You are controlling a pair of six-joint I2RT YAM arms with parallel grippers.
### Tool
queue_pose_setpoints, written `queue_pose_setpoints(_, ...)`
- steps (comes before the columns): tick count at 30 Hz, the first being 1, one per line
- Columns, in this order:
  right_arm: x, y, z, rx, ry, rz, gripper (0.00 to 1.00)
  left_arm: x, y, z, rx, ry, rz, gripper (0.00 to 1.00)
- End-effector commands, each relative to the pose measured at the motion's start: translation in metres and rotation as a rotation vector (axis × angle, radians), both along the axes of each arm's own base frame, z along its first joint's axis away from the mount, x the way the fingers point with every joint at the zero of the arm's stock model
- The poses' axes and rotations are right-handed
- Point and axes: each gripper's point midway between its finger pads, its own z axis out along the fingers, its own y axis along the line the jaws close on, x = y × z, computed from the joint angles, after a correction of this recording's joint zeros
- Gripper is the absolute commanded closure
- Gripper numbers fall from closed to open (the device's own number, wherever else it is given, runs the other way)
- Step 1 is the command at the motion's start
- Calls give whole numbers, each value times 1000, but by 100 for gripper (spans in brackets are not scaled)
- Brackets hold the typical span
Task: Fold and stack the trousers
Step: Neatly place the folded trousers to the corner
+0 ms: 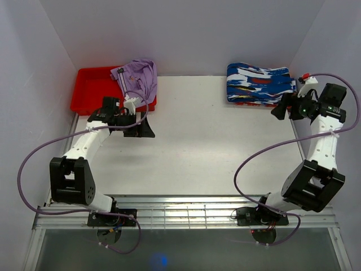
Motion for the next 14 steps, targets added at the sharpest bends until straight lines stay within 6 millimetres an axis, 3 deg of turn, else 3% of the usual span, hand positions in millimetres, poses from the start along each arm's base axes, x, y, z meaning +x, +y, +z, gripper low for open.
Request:
queue_pose_setpoints(1,-61,43,-29,0,153,197,10,-3,9,19,-40,-40,-23,2)
queue_pose_setpoints(2,-74,49,-38,-25,160,206,10,-4,16,13,-8,-44,-17,2)
queue_pose_setpoints(8,-98,74,-62,-209,115,274,10,-9,49,-3,161,-93,26,2)
queue_pose_setpoints(9,-104,78,-70,-206,132,285,10,-11,54,-3,188,-104,37,2)
queue_pose_setpoints(14,-109,92,-70,-204,96,308,10,-22,54,11,182,-157,40,2)
